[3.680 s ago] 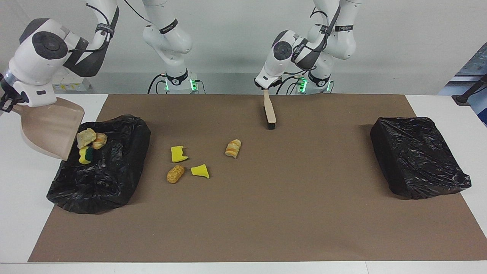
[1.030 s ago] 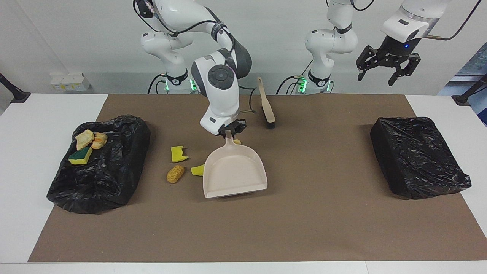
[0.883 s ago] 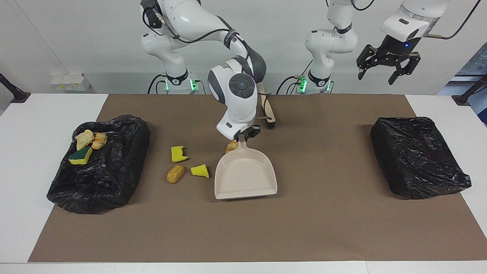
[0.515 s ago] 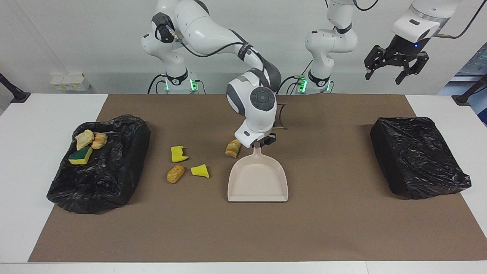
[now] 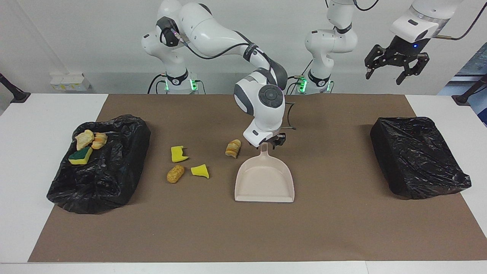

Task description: Sweep and dump trash in bin

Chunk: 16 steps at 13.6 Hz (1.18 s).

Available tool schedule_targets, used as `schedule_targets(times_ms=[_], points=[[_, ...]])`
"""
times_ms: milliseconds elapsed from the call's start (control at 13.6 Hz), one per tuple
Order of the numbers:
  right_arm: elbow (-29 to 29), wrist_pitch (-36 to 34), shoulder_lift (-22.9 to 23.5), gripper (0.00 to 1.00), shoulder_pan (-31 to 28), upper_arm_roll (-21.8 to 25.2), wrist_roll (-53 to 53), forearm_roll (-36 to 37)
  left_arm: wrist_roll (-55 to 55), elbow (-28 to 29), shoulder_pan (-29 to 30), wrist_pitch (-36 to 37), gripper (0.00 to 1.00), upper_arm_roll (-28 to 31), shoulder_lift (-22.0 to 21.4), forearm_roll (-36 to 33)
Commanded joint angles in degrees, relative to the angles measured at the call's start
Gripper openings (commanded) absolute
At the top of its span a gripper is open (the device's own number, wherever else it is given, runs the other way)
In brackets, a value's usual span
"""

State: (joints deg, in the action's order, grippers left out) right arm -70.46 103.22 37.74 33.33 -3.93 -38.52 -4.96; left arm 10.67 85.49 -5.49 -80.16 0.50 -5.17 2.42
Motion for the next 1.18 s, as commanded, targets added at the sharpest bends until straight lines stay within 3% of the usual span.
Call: schedule_targets(times_ms=[0,147,368,810,1104], points=[[-4.1,-0.7,-4.4,1.00,-0.2,-0.4,1.3,-1.5,0.5,0.1,0.5,0.6,1.00,-0.3,-0.3,-0.9],[-7.3,-2.1,-7.4,1.00,0.3,-0.5,1.2,-1.5,0.2,0.1,0.2,0.5,1.00,-0.3,-0.3,-0.8],[-18.1,0.0,-15.0,1.00,2.4,-1.3,1.3,-1.5,0.7,1.5,-0.4,-2.4,1.00,-0.6,-0.8,-0.8],[-41.6,15.0,-30.0,1.00,9.9,-1.6,0.0,-1.7,0.5,3.7,-2.5,-9.8,1.00,-1.0,1.7,-0.6],[-49.8,17.4,-35.6,0.96,15.2,-1.6,-5.6,-1.8,-1.8,6.8,-8.9,-16.0,1.00,-1.0,6.0,-0.6]])
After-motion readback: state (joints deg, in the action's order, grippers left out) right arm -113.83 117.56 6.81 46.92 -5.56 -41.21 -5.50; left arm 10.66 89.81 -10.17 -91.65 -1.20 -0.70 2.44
